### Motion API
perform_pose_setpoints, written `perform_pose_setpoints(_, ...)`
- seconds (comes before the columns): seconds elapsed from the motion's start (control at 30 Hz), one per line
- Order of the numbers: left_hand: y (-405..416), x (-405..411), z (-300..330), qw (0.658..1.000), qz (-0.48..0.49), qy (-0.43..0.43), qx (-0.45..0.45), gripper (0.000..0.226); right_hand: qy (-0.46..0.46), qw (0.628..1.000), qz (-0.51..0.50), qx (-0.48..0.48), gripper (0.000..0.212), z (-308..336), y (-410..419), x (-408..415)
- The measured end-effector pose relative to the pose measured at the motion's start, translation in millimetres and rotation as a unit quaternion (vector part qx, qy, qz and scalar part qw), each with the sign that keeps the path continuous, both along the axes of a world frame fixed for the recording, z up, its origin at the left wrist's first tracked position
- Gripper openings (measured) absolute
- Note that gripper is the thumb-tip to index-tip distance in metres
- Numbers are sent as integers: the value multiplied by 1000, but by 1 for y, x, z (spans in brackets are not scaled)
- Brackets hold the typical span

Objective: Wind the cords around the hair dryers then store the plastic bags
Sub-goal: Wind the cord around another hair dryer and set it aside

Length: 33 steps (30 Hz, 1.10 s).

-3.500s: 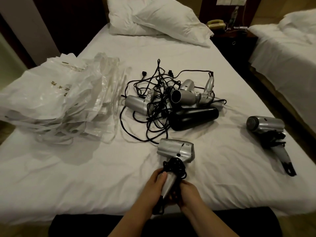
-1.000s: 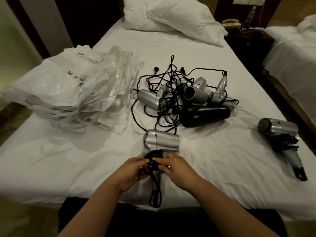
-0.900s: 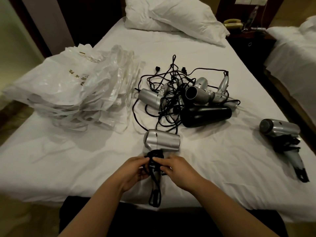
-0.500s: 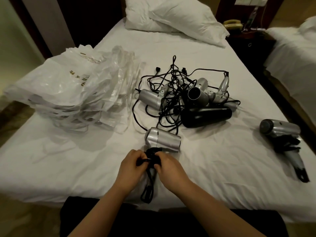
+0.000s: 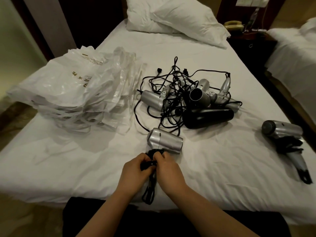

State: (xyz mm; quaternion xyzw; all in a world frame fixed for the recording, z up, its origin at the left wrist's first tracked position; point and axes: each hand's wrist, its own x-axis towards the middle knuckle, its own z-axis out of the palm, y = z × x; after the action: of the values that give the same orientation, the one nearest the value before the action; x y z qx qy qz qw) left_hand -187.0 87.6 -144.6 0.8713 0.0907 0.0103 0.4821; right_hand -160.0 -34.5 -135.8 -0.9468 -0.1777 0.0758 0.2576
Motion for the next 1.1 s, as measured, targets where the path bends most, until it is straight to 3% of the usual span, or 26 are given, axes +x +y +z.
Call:
perform_pose_setpoints(0.13, -5, 0, 0, 997, -40, -5, 62, 33, 12, 999, -25, 30, 27, -1, -2, -3)
perform_pose_setpoints(0.33, -15, -5, -2, 993, 0, 7, 116, 33, 53, 994, -26, 91, 15, -6, -13, -12)
perform_pose_setpoints(0.43, -13, -7, -1, 997, 26, 38, 60, 24, 72, 993, -27, 91, 14, -9, -14, -11)
perform_pose_setpoints(0.57, -11, 3, 7, 984, 80, 118, -111, 21, 56, 995, -35, 78, 17, -8, -13, -10)
perform_pose_setpoints(0.7, -18, 20, 5, 988, 72, 133, -16, 24, 51, 994, -44, 86, 14, -12, -12, -8)
perform_pose_setpoints(0.77, -20, 24, 1, 987, 94, 120, -49, 20, 73, 982, -107, 137, 11, -15, -15, -10)
perform_pose_setpoints(0.87, -17, 23, -3, 958, 172, 116, -199, 13, 222, 925, -249, 182, 20, -22, -9, -22)
perform_pose_setpoints(0.93, -15, 22, -1, 939, 198, 131, -250, 13, 379, 872, -246, 186, 23, -28, 4, -30)
perform_pose_setpoints(0.97, -16, 21, 2, 934, 200, 139, -262, 13, 441, 833, -239, 232, 20, -29, 9, -32)
perform_pose_setpoints(1.03, -17, 22, 6, 927, 198, 145, -282, 15, 499, 740, -247, 378, 13, -28, 18, -28)
perform_pose_setpoints(1.1, -19, 23, 9, 931, 188, 138, -279, 15, 496, 675, -277, 472, 14, -26, 21, -21)
